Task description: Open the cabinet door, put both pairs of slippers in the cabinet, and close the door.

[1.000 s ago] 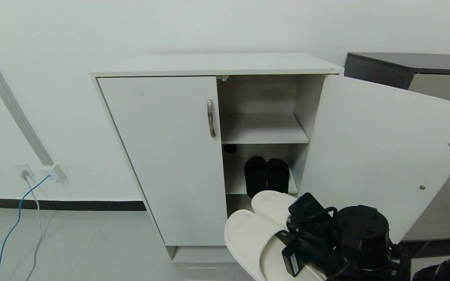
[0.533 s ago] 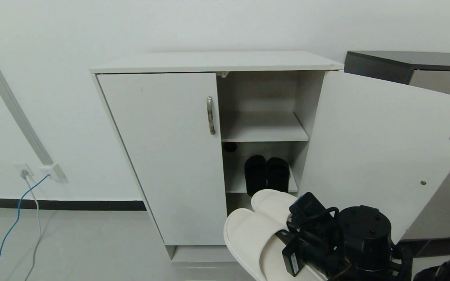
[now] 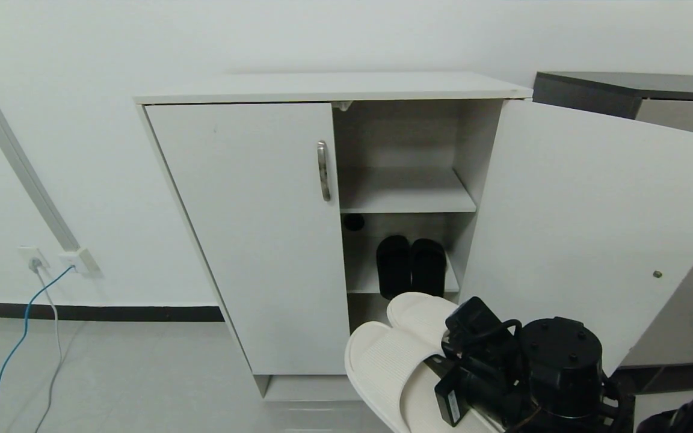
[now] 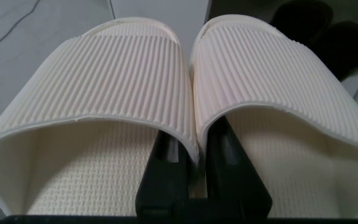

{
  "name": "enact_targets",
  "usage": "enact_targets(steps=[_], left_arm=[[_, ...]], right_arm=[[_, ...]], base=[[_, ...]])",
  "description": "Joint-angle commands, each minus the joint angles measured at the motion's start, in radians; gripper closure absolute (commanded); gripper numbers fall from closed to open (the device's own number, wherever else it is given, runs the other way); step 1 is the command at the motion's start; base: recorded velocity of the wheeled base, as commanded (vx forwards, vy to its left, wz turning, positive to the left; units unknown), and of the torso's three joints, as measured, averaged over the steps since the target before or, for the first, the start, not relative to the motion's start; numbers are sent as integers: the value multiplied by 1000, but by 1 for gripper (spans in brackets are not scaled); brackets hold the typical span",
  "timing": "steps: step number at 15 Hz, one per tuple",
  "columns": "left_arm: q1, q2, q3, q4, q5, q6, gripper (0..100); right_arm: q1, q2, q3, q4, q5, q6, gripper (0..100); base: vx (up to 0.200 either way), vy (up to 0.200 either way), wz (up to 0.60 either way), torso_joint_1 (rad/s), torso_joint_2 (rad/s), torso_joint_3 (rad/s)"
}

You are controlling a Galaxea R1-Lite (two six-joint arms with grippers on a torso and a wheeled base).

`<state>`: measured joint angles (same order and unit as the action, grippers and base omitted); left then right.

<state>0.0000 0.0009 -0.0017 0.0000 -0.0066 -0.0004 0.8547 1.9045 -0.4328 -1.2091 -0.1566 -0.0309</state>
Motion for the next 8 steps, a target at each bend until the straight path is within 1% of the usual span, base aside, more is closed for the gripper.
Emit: enact_targets(steps=[1, 8], left_arm=[[0, 1, 0, 0, 0, -1, 100], [0, 1, 0, 0, 0, -1, 100]], right_arm=[[1, -1, 0, -1, 0, 0, 100], [0, 7, 3, -1, -4, 0, 100]], base=[[0, 0, 0, 0, 0, 0], [0, 0, 0, 0, 0, 0]])
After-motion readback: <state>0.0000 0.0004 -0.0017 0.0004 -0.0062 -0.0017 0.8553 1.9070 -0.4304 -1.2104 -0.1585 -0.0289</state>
